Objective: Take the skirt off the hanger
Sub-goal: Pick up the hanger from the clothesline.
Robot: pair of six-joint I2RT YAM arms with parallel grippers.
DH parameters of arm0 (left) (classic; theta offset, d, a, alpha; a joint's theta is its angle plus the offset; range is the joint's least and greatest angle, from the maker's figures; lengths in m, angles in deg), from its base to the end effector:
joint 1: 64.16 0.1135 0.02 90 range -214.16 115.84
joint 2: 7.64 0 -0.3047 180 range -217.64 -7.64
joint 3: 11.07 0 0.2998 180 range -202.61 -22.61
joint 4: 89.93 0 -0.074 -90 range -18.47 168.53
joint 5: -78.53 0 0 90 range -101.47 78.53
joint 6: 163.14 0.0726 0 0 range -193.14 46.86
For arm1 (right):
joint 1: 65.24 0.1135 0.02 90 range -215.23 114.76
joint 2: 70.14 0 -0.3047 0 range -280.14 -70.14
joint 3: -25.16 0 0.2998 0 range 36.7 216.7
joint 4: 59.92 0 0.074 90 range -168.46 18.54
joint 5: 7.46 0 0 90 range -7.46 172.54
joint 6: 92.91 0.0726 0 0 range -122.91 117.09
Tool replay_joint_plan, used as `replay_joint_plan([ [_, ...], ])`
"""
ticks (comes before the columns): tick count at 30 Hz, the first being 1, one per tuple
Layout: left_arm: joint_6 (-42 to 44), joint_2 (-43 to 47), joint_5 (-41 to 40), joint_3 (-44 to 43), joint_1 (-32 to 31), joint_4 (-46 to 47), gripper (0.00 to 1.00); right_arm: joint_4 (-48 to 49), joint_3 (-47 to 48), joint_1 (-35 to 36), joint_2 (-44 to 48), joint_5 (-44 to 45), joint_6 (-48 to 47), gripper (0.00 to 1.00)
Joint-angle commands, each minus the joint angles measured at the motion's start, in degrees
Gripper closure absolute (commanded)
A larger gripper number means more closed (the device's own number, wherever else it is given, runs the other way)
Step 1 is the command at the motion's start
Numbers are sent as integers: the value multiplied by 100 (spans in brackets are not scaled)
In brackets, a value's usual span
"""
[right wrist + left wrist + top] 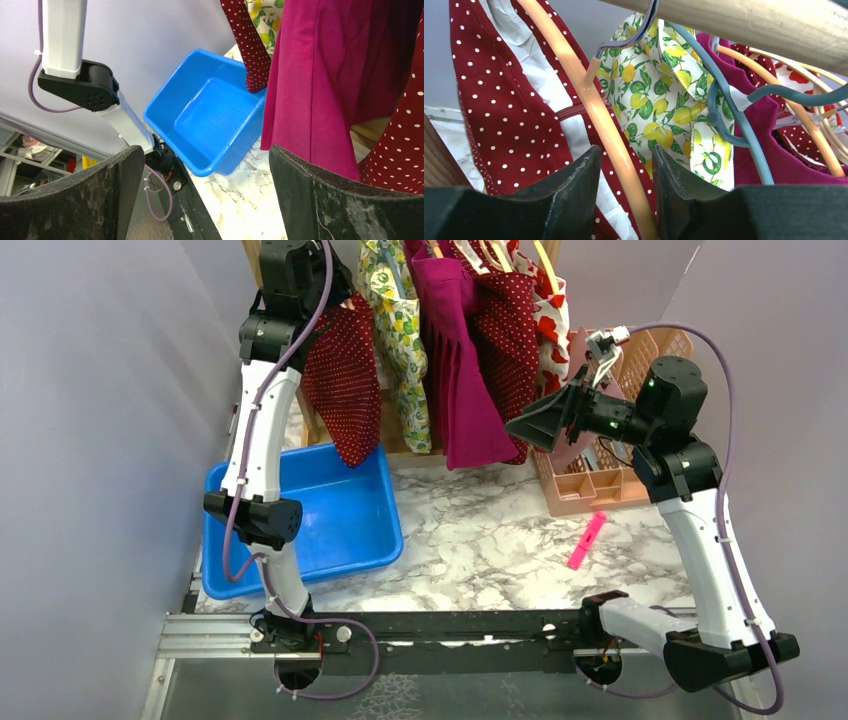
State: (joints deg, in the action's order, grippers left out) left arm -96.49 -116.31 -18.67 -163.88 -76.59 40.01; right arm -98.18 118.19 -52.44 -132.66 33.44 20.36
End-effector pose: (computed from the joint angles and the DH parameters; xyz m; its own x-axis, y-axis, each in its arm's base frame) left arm 0.4687 -0.0940 0.5959 -0.1289 -0.3743 -0.9183 0.0444 0.9229 -0.3824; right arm 0.2395 0.1107 0.5196 -0.4666 0.1592 -0.8700 -0.7522 0.4459 0.4851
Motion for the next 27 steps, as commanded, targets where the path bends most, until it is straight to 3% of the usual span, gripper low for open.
replay_joint_plan([
  [1, -252, -79, 268, -164, 98, 290, 57, -62, 213, 30, -71, 76, -77, 1],
  [14, -532, 182, 521, -261, 193, 417, 92, -5, 231, 30, -139, 17, 67, 1],
  [20, -596, 356, 621, -260, 273, 609, 100, 69, 227, 27, -164, -94, 169, 1],
  [27, -631, 504, 829, -252, 337, 884, 100, 77, 237, 30, -147, -130, 205, 0],
])
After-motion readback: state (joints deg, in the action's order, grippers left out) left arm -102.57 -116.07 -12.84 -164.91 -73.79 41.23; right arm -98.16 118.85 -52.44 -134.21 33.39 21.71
